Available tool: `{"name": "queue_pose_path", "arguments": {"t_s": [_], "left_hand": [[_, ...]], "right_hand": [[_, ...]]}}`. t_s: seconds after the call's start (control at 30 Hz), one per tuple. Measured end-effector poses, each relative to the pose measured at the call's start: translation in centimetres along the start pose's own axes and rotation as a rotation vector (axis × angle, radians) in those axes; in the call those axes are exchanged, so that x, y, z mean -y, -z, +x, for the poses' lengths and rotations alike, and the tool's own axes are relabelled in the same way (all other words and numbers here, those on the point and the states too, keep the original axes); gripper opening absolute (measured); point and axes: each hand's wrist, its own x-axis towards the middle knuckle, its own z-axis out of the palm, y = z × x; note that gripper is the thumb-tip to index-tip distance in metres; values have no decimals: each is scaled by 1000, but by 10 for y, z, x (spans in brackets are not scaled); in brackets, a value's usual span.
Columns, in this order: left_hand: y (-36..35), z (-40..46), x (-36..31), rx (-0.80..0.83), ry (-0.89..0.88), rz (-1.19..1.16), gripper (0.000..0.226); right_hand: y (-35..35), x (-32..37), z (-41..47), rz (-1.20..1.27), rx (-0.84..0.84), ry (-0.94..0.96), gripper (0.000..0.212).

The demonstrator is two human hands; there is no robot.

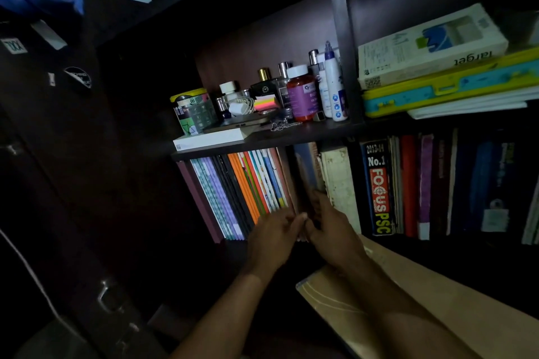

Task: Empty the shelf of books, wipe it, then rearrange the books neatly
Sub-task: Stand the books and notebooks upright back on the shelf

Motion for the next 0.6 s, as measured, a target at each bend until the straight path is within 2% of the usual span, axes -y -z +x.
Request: {"name": "queue_pose_path", "arguments": {"t_s": [0.07,0.13,0.2,0.33,0.47,0.6], "left_hand": [[-6,-35,17,189,-19,-71,71],[-7,-61,24,321,-30,-127,75],[-7,-74,21,421,-88,-21,77],[-7,-73,18,419,-109,-20,68],[-7,-73,20,392,-130,-68,56],[-9,-71,25,360,-81,-181,43]], "right_hand": [[0,0,1,-7,-7,-5,61],[0,-1,1,-28,-11,-11,61],[1,1,1,-34,7,-25,60],[10,4,1,-89,78,-89,50],[12,10,1,-226,320,-159,30],[16,32,9,-469,554,-116,31]]}}
